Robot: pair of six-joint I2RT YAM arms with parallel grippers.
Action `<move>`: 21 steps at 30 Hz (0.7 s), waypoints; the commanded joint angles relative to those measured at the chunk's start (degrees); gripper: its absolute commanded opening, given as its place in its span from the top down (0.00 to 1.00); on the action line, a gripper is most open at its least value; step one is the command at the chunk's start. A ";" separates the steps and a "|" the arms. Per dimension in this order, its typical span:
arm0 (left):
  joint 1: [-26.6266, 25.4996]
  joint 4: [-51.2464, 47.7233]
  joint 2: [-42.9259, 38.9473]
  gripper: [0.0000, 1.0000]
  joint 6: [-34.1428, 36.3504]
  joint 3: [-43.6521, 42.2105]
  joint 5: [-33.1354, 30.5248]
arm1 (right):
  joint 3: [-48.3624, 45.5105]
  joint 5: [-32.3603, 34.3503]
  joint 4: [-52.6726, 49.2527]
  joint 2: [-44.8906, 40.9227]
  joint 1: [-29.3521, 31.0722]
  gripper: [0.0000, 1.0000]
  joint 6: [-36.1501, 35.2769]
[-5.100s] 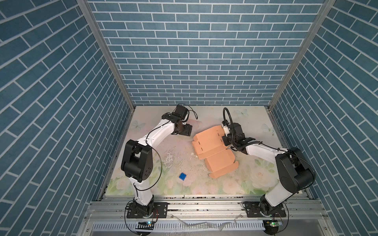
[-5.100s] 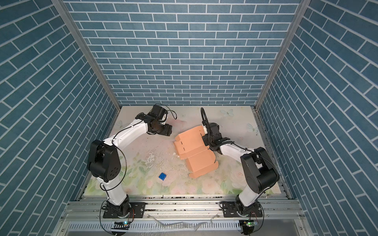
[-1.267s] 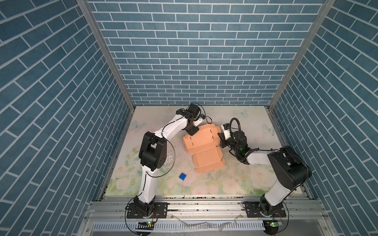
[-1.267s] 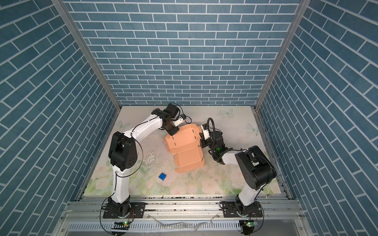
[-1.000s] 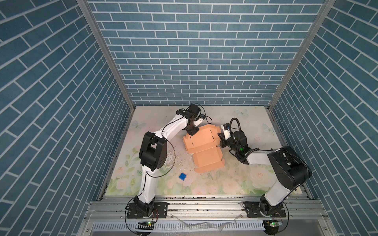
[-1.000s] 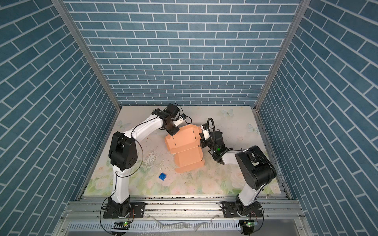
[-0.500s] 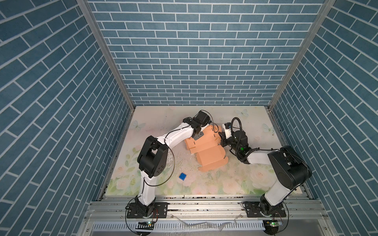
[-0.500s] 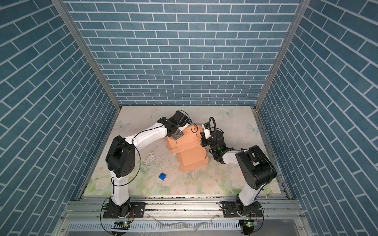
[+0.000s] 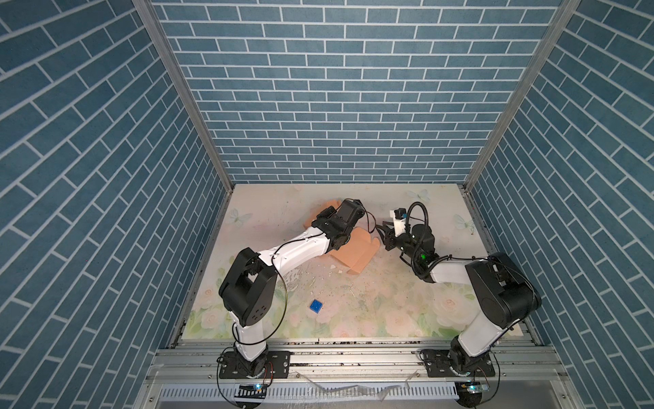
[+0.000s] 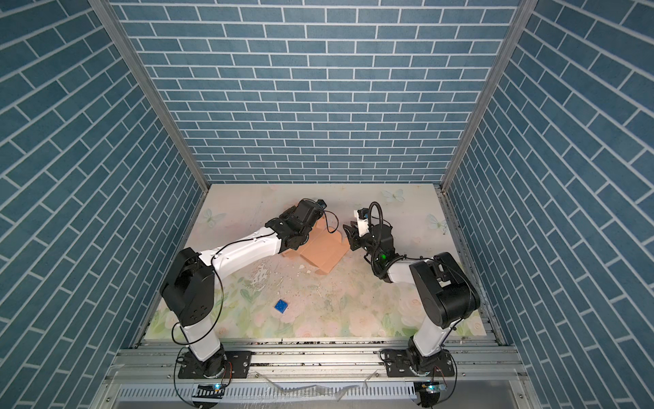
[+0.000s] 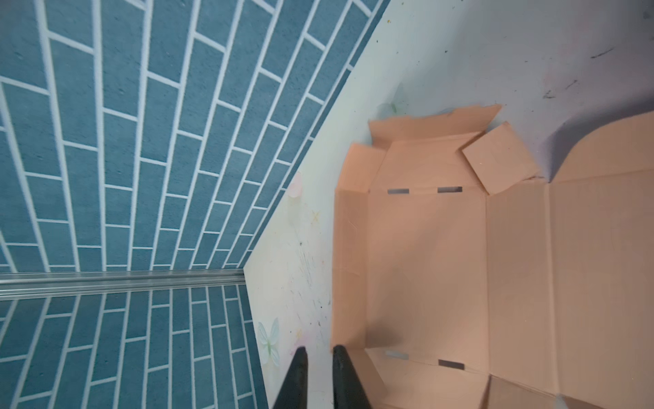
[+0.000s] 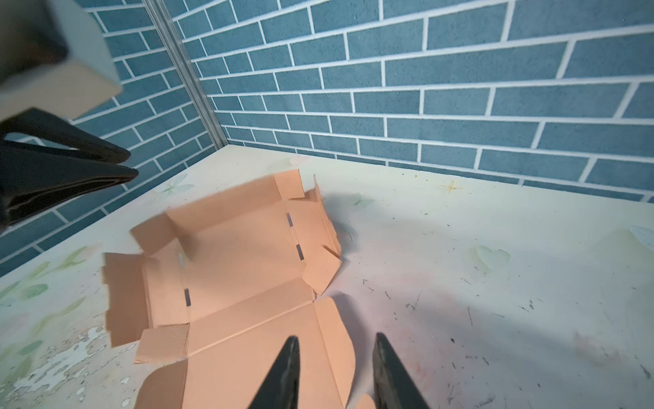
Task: Fold the paper box
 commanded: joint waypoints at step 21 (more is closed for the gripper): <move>27.43 -22.08 12.33 0.51 -20.94 18.02 46.46 | 14.02 -21.62 -3.13 10.44 -3.67 0.64 3.27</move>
